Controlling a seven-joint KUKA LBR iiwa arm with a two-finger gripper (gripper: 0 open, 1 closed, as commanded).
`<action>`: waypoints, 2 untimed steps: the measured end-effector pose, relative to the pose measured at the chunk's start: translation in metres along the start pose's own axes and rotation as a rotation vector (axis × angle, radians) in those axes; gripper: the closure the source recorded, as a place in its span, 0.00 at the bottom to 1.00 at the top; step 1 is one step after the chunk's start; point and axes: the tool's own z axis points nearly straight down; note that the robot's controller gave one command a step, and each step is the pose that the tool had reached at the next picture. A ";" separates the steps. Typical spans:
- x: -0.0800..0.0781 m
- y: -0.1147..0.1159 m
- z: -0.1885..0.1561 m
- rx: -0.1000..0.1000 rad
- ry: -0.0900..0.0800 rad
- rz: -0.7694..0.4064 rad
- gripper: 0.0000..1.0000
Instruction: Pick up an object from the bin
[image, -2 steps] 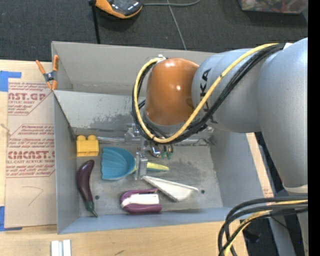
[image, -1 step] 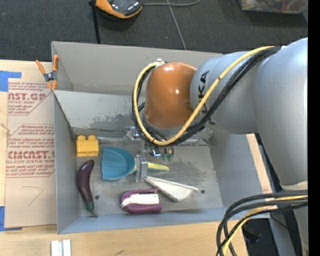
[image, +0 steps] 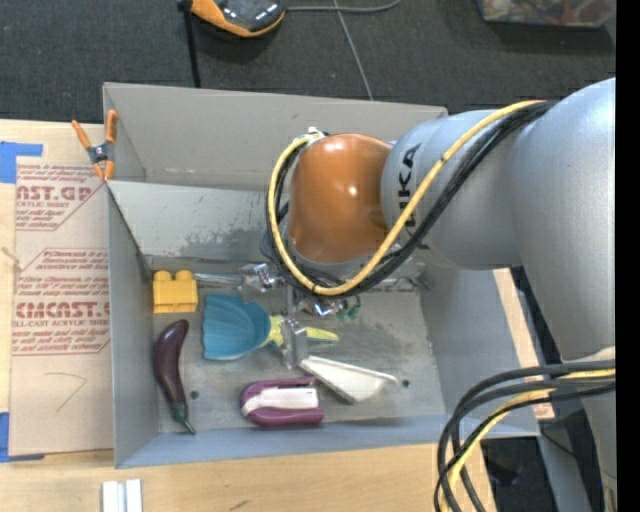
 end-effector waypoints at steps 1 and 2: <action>-0.007 -0.015 0.025 0.000 -0.009 0.031 0.00; -0.014 -0.024 0.049 -0.002 -0.002 -0.190 1.00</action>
Offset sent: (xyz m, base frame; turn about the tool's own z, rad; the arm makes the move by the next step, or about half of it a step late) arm 0.0220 -0.0180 -0.0492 -0.1908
